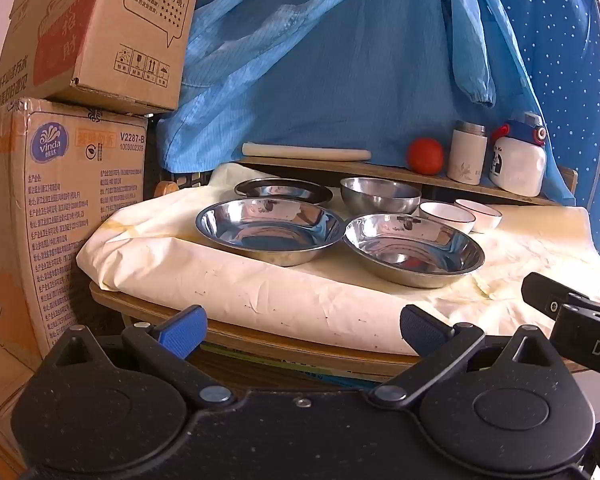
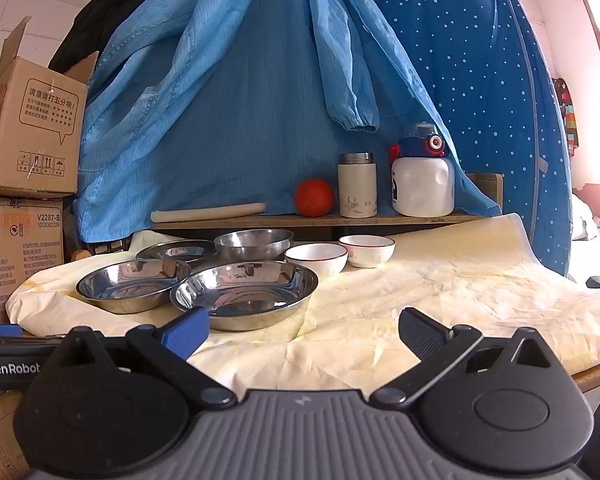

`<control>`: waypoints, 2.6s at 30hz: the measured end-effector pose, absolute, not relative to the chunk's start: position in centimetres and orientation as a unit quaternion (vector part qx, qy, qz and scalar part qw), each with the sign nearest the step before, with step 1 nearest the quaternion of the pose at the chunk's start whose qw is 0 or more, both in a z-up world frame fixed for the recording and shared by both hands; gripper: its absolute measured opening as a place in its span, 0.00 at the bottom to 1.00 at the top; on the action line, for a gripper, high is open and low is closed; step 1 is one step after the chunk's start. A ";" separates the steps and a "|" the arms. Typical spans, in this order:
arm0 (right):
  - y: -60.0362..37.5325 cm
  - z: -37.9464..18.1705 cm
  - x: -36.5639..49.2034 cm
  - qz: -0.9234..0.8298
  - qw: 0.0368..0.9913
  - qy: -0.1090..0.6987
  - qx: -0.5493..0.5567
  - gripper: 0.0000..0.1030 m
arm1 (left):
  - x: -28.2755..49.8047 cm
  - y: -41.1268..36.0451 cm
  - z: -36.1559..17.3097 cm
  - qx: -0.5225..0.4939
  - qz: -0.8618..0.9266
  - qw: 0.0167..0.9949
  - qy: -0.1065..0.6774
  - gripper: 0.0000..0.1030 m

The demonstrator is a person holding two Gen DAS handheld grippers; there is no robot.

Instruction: Organize plates and bowls

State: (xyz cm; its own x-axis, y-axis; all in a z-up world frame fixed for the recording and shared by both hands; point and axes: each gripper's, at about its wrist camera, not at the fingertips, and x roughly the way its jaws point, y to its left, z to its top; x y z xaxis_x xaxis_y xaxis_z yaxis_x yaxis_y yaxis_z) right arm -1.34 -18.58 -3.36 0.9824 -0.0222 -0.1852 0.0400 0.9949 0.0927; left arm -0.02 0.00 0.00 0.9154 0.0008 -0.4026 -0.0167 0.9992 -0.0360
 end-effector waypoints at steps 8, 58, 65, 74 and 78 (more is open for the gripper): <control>-18.5 -3.4 -1.3 -0.016 0.994 0.093 0.048 1.00 | 0.0 0.0 0.0 -0.019 0.004 0.978 0.206 0.99; -18.4 -3.3 -1.3 -0.016 0.994 0.092 0.048 1.00 | 0.0 0.0 0.0 -0.017 0.006 0.979 0.205 0.99; -18.5 -3.3 -1.4 -0.018 0.994 0.092 0.051 1.00 | -0.2 -0.1 0.1 -0.019 0.005 0.979 0.204 0.99; -18.4 -3.4 -1.3 -0.018 0.995 0.089 0.052 1.00 | -0.2 0.0 0.4 -0.025 -0.003 0.979 0.202 0.99; -18.6 -3.2 -1.3 -0.016 0.994 0.089 0.053 1.00 | -0.3 -0.1 0.5 -0.025 -0.009 0.980 0.199 0.99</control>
State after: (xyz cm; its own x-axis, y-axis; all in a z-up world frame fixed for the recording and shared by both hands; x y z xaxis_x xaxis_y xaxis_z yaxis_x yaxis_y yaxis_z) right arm -1.33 -18.58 -3.19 0.9837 -0.0231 -0.1786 0.0421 0.9938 0.1030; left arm -0.28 -0.08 0.49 0.9205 -0.0270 -0.3897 0.0072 0.9986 -0.0520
